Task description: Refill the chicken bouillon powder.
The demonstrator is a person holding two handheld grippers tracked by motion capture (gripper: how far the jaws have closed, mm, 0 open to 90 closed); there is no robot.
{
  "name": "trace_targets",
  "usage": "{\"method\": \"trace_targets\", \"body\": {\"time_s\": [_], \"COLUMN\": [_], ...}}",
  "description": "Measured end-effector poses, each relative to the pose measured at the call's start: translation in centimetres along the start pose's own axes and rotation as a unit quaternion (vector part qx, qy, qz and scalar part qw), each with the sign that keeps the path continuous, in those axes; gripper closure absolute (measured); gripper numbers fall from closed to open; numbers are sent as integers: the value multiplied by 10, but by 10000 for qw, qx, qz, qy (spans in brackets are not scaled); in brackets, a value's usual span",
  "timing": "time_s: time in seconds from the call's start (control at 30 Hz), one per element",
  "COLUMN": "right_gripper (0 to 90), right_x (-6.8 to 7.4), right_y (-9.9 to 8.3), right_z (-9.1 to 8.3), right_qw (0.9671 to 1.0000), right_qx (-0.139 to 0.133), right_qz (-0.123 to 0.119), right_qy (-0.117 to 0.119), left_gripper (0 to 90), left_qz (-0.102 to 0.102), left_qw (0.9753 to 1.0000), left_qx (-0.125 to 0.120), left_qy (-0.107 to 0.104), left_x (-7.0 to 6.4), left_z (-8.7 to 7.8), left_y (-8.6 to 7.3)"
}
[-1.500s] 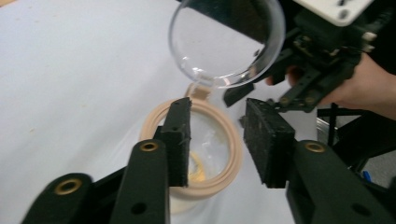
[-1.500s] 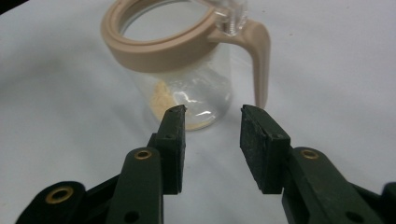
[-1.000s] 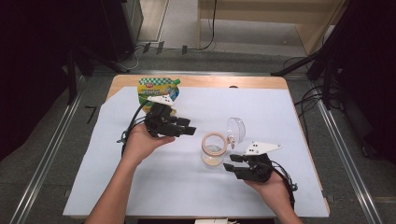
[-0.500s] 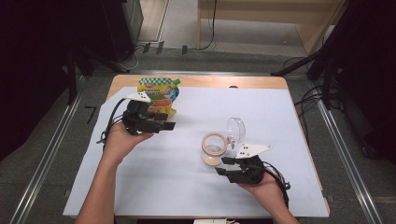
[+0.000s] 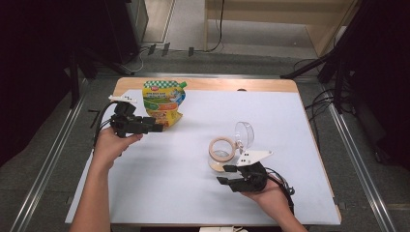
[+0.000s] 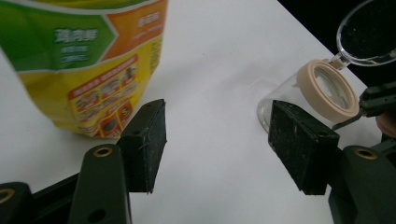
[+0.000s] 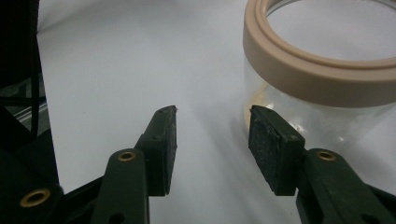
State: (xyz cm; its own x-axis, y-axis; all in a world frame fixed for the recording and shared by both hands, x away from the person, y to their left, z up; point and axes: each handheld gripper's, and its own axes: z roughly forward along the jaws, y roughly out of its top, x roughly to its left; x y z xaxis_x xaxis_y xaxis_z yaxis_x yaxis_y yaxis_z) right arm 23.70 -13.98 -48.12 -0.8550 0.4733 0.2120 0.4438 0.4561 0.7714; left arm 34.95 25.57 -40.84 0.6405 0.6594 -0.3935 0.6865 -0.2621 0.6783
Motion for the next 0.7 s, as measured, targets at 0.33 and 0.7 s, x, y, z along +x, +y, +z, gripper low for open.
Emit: {"method": "trace_targets", "body": {"time_s": [0.33,0.7], "right_gripper": [526,523], "right_x": [4,5], "right_y": [-2,-8], "right_z": [2,-2], "right_qw": [10000,10000], "right_qx": [49,58], "right_qz": [-34,-14], "right_qy": [16,-71], "left_gripper": [369,350], "left_qz": [-158,118], "left_qw": [9983,9952], "left_qx": [-322,-469], "left_qy": [469,846], "left_x": [31,42], "left_z": [-8,1], "left_y": [1,15]}}
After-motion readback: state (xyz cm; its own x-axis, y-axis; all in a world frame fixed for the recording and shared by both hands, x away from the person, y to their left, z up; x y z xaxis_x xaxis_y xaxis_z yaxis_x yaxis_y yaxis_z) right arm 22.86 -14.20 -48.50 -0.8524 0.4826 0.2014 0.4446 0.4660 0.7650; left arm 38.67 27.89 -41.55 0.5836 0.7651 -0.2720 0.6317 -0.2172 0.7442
